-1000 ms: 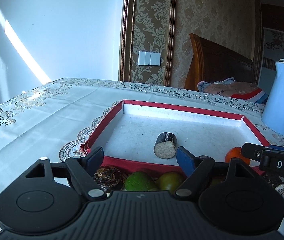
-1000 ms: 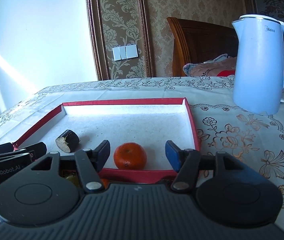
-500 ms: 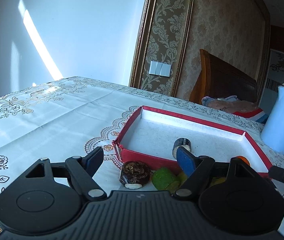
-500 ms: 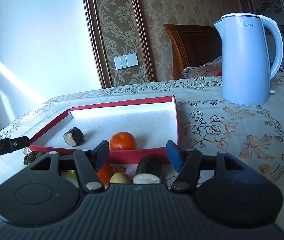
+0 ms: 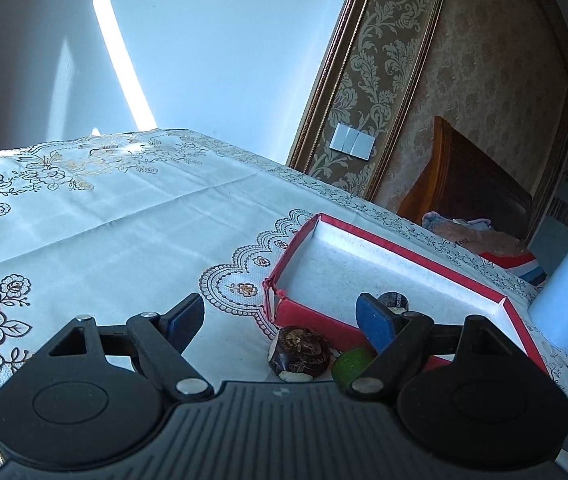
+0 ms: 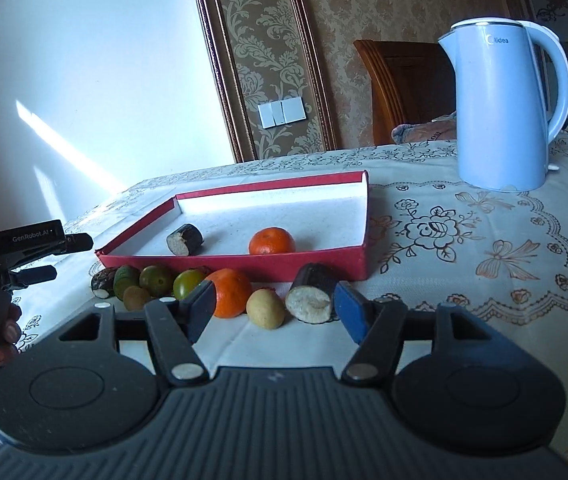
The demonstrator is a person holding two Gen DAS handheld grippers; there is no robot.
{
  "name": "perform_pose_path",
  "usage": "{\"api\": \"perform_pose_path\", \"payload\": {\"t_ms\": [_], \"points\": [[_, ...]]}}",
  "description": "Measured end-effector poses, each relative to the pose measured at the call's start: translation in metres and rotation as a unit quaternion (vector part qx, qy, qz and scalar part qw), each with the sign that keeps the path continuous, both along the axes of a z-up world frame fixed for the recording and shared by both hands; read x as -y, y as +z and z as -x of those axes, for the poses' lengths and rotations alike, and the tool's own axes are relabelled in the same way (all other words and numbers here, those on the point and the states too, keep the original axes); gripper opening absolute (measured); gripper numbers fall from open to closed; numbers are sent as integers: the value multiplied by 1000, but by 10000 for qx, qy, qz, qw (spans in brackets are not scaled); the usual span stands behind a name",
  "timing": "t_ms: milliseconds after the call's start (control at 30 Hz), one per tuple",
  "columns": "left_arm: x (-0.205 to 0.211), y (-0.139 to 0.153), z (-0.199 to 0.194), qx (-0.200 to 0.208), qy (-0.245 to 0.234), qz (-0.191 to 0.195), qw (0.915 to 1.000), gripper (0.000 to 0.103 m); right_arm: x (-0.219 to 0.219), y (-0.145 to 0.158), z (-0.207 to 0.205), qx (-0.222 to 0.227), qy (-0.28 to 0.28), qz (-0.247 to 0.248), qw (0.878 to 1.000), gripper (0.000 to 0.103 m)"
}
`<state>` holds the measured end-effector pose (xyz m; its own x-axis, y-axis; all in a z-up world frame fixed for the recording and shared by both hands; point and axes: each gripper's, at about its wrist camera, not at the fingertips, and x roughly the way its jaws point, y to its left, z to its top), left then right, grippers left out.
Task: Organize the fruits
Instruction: 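Withdraw both grippers from the tray back toward the fruit row, then grasp another dark cut yam piece with the right gripper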
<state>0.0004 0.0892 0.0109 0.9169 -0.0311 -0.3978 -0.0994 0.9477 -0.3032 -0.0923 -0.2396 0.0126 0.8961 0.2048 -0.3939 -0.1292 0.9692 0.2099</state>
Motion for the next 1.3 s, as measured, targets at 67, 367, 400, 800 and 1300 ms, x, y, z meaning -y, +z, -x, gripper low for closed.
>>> {"api": "perform_pose_path", "payload": {"t_ms": [67, 367, 400, 800, 1300], "points": [[2, 0, 0, -9, -29, -44, 10000, 83, 2, -2, -6, -200, -122, 31, 9997, 64], [5, 0, -1, 0, -10, -117, 9999, 83, 7, -4, -45, -635, -538, 71, 9965, 64], [5, 0, -1, -5, -10, -127, 9999, 83, 5, -5, -48, -673, -563, 104, 9961, 64], [4, -1, -2, -44, -23, -146, 9999, 83, 11, -12, -63, -900, -541, -317, 9940, 56], [3, -2, -3, -65, -28, -118, 9999, 83, 13, -17, -66, -1008, -666, -410, 9918, 52]]}}
